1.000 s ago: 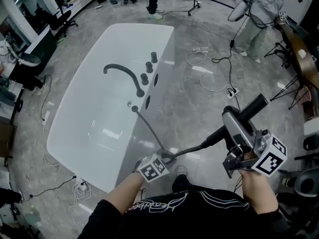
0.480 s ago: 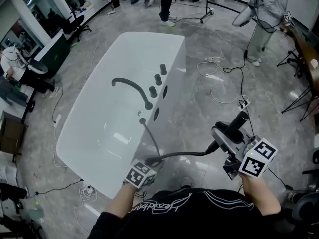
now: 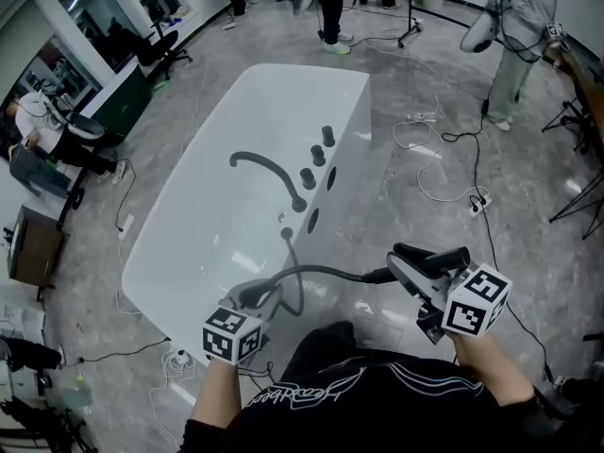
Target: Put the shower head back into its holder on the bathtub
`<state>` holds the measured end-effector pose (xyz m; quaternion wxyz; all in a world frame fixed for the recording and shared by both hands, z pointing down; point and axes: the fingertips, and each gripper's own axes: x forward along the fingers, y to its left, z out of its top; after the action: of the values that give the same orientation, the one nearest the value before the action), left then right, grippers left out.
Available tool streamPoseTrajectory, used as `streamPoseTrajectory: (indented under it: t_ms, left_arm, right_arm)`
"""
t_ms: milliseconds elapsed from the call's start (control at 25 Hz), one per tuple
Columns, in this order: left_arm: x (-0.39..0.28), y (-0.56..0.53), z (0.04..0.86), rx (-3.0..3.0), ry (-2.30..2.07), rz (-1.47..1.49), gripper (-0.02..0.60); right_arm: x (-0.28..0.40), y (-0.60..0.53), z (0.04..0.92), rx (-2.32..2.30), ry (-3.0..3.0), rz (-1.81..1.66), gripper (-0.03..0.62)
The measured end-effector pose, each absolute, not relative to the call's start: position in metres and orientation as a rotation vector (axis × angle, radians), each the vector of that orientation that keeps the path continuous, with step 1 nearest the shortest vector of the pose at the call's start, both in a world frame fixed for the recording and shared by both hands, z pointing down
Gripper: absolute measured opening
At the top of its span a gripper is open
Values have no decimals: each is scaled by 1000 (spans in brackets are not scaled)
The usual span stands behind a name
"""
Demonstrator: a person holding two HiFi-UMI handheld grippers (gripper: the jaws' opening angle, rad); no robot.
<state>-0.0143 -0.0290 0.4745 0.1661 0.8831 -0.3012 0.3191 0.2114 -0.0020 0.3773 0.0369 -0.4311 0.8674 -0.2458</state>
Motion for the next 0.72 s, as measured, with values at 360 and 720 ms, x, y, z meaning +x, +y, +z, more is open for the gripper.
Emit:
streamPoseTrajectory:
  t_ms: [360,720]
  left_arm:
    - [-29,-84,428,2628,-987,862,63]
    - [-44,-167,385,2731,-1070,819,63]
  right_arm:
    - [190,-34,355,-1243,2639,-709,92]
    - [173,-94,328,-1205,2600,-670,92]
